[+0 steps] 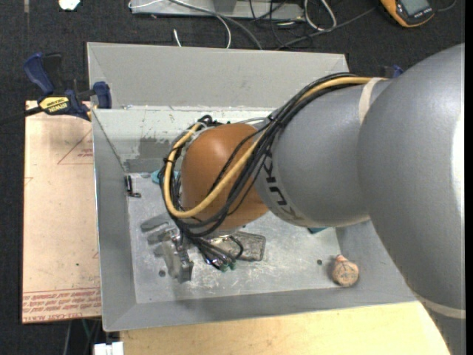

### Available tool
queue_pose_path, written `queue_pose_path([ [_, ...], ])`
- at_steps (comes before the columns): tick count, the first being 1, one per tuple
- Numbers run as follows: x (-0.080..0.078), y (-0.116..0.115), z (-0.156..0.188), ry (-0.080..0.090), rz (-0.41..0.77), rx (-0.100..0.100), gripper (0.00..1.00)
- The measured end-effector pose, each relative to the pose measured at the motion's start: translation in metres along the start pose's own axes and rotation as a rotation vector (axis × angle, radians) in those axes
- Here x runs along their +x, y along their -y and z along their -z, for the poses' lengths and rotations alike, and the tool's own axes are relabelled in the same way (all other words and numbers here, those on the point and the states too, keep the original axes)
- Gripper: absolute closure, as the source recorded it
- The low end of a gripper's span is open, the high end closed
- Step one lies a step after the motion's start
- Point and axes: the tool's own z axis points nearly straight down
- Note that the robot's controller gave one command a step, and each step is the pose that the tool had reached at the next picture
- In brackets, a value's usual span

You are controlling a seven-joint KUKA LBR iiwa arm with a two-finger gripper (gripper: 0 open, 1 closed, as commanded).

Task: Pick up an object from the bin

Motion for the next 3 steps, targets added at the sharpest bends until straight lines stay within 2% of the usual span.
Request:
queue_pose_path([
  [1,-0.004,0.006,0.042,-0.004,-0.036,0.002,1.00],
  [2,-0.036,-0.017,0.027,-0.008,-0.424,0.003,0.00],
  [3,-0.043,-0.024,0.012,-0.016,-0.461,0.005,0.00],
])
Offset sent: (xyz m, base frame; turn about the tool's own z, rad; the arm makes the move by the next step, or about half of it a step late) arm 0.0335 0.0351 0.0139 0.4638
